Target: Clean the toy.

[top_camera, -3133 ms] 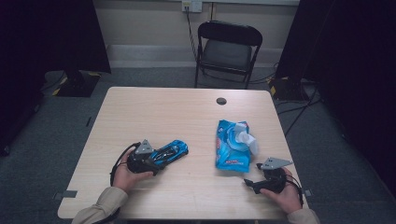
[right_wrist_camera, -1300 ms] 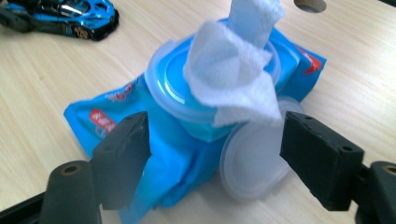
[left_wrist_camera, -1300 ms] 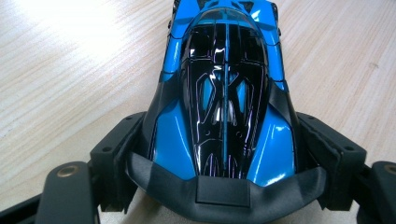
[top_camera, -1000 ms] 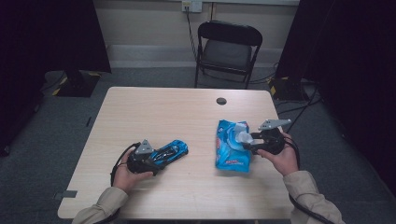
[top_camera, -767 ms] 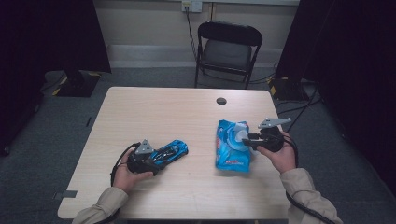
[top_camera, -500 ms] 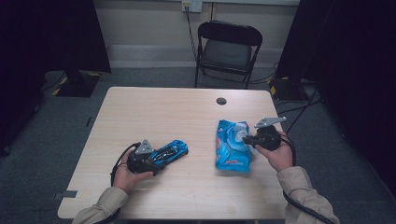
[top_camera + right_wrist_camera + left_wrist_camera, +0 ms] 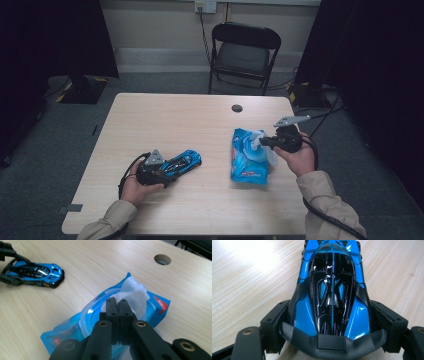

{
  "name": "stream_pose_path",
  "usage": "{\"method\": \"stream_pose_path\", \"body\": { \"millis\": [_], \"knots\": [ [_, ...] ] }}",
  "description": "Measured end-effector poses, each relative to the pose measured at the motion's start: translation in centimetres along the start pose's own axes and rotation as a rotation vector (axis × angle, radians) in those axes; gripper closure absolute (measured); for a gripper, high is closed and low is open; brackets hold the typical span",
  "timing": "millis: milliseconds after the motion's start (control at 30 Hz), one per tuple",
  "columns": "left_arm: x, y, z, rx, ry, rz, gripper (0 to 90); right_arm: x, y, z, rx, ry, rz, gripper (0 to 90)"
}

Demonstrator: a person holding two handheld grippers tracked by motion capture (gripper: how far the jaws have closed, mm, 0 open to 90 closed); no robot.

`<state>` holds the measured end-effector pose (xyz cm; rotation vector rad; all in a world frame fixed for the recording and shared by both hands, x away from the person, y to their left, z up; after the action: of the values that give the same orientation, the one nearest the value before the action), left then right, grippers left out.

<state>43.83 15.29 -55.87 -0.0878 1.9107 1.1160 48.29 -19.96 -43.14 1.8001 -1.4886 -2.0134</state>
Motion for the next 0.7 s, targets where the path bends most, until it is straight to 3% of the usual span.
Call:
{"method": "stream_pose_path", "body": {
  "millis": [433, 700],
  "knots": [
    [0.0, 0.0, 0.0, -0.002, 0.001, -0.001, 23.2, -3.0, 1.9, -0.4, -0.016, -0.038, -0.059, 89.5],
    [0.0, 0.0, 0.0, -0.001, 0.002, -0.001, 23.2, -5.2, 3.1, -0.7, -0.002, -0.028, -0.104, 89.5]
  ]
}}
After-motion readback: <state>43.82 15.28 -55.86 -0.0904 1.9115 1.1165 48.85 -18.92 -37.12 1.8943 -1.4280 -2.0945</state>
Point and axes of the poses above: each handheld gripper's, and its own axes: y roughly backward along the jaws, x roughly out of its underside, z roughly to its left, the point moved 8 cm from there along -y, roughly forward along the jaws, and after that the axes turned 14 degrees about y, right-handed, at the moved point
